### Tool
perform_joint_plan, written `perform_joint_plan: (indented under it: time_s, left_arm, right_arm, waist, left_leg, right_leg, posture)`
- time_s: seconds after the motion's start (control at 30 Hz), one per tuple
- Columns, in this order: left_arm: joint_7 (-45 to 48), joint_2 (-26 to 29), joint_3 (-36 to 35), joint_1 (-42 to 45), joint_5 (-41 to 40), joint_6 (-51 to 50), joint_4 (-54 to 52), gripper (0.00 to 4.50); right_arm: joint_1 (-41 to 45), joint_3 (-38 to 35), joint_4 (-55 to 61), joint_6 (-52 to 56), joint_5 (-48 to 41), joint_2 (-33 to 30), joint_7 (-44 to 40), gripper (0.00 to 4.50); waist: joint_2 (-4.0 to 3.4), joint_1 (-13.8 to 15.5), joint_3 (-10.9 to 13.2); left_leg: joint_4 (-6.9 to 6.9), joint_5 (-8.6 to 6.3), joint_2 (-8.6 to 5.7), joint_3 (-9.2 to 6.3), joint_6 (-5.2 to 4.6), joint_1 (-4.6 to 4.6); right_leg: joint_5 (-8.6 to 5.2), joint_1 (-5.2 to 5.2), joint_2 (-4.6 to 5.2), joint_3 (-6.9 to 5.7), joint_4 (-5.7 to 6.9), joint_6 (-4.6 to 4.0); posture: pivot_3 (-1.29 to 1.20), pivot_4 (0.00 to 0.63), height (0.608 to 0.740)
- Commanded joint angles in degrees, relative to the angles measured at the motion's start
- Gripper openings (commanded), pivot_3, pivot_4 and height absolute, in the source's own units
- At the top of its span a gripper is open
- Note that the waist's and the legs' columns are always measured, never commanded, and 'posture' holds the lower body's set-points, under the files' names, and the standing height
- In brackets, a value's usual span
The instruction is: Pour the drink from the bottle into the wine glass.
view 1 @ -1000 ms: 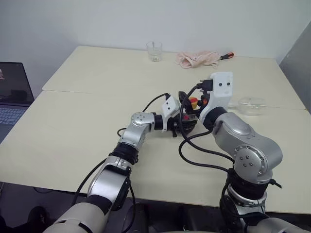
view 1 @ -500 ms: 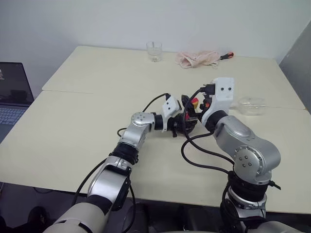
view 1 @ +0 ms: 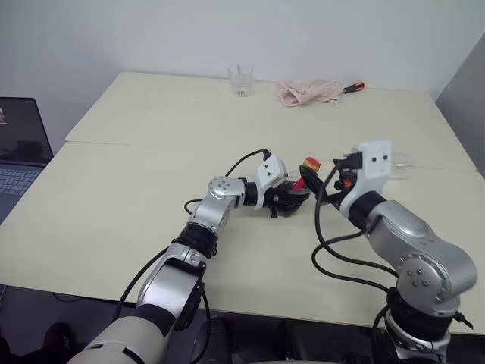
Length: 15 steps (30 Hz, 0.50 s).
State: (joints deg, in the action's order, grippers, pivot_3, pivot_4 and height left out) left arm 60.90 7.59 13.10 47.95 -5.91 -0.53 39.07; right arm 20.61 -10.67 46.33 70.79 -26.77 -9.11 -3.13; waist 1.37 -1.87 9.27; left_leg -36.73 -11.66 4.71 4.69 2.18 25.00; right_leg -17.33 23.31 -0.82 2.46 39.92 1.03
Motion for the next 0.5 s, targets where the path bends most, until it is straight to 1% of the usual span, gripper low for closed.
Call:
perform_joint_plan:
  time_s: [0.03, 0.17, 0.27, 0.33, 0.43, 0.5]
  left_arm:
    - [0.55, 1.42, -2.81, 1.61, -1.59, 2.68, -1.07, 1.16]
    - [0.88, 1.37, -2.92, 1.74, -1.48, 3.18, -0.47, 1.16]
    - [1.14, 1.16, -3.16, 2.11, -1.25, 3.64, 0.31, 1.16]
    - [1.27, 1.06, -3.23, 2.18, -1.12, 3.91, 0.57, 1.16]
    - [0.96, 0.75, -3.53, 2.44, -1.10, 4.45, 0.89, 1.16]
    - [0.71, 0.65, -3.65, 2.24, -1.21, 4.65, 0.58, 1.16]
  right_arm:
    - [-3.30, -6.69, 2.02, 2.08, 0.84, -3.03, 0.54, 4.50]
    - [-7.70, -9.00, 5.37, 3.24, -2.27, -6.75, -3.39, 4.50]
    - [-7.18, -9.78, 6.69, 2.63, -6.22, -7.82, -6.80, 4.50]
    - [-5.37, -9.59, 7.06, 2.57, -8.43, -7.13, -7.59, 4.50]
    - [0.74, -8.73, 5.69, 2.68, -10.76, -2.79, -5.28, 4.50]
    - [3.62, -7.66, 4.34, 2.93, -10.13, -0.65, -3.02, 4.50]
  waist:
    - [0.01, 0.00, 0.00]
    - [0.01, 0.00, -0.01]
    - [0.01, -0.05, 0.00]
    - [0.01, -0.06, 0.00]
    - [0.02, -0.28, 0.00]
    - [0.02, -0.22, 0.00]
  left_leg:
    - [0.00, 0.00, 0.00, -0.01, 0.00, 0.00]
    - [-0.01, 0.00, -0.02, 0.00, 0.00, -0.01]
    - [0.00, 0.00, -0.02, -0.01, 0.00, -0.04]
    - [0.00, 0.00, -0.02, -0.05, -0.01, -0.04]
    - [0.00, 0.00, -0.02, -0.07, -0.01, -0.05]
    - [0.00, 0.00, -0.02, -0.13, -0.01, -0.04]
  right_leg:
    - [-0.01, 0.00, 0.00, -0.02, 0.00, 0.02]
    - [-0.02, -0.02, 0.02, -0.02, 0.01, 0.05]
    - [-0.03, -0.01, -0.01, 0.01, 0.02, 0.06]
    - [-0.04, -0.02, -0.03, -0.03, 0.02, 0.07]
    - [-0.03, -0.02, -0.06, 0.00, 0.03, 0.08]
    - [-0.03, -0.02, -0.07, -0.03, 0.05, 0.07]
  posture:
    - [0.00, 0.150, 0.740]
    - [0.00, 0.150, 0.740]
    - [0.00, 0.150, 0.740]
    - [0.00, 0.150, 0.740]
    - [0.00, 0.150, 0.740]
    - [0.00, 0.150, 0.740]
